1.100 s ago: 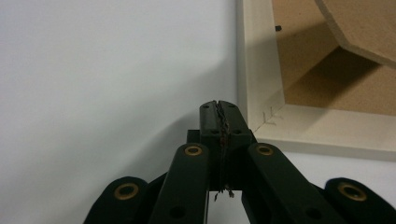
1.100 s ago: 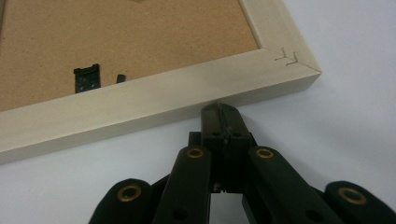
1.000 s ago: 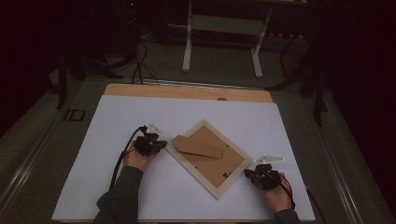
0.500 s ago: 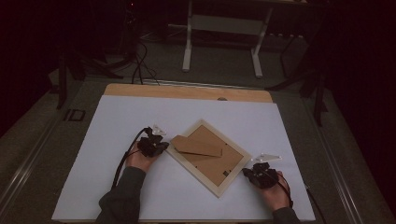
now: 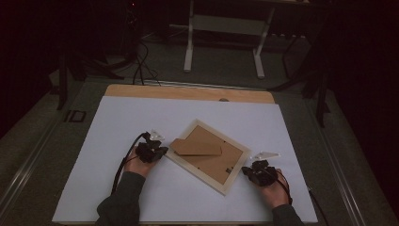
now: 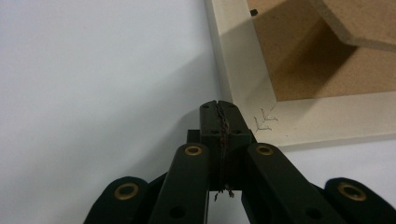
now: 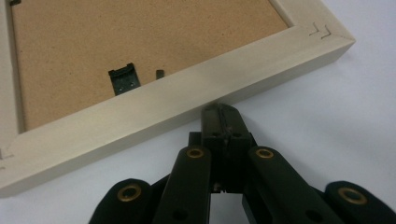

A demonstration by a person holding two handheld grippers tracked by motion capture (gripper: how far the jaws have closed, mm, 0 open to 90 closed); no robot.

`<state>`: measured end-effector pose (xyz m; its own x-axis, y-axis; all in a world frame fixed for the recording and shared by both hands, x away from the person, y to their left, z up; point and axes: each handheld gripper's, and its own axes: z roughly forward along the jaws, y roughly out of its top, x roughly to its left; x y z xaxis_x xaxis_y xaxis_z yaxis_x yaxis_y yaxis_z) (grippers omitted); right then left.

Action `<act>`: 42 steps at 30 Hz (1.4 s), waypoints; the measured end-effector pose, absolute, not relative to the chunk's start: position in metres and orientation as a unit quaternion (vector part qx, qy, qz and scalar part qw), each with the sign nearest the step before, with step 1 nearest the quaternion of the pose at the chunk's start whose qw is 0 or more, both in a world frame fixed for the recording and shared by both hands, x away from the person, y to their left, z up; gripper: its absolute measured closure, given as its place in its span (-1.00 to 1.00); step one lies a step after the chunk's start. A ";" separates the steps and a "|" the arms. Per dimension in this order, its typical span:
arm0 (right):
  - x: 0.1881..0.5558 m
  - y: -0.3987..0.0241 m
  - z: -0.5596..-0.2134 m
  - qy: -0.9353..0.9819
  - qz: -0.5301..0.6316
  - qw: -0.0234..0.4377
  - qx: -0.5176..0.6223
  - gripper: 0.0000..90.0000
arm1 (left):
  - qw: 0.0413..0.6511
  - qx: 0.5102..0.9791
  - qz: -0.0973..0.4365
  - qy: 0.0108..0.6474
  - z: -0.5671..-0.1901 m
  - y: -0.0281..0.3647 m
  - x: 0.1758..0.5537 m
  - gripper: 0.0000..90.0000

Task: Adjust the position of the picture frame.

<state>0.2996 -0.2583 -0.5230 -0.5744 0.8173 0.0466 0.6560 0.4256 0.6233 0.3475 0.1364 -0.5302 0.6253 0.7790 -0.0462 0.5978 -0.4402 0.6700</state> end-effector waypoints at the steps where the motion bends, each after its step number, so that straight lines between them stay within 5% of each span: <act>1: 0.300 -0.258 -0.523 0.834 0.303 0.132 0.441 1.00 | 0.332 0.838 0.136 0.412 -0.530 0.137 0.346 1.00; 42: 0.311 -0.239 -0.521 0.850 0.289 0.141 0.418 1.00 | 0.319 0.816 0.157 0.456 -0.531 0.137 0.305 1.00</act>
<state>0.3111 -0.2390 -0.5214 -0.6102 0.7922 0.0025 0.6298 0.4832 0.6082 0.3045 0.1367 -0.5307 0.5342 0.8446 -0.0353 0.6447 -0.3800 0.6633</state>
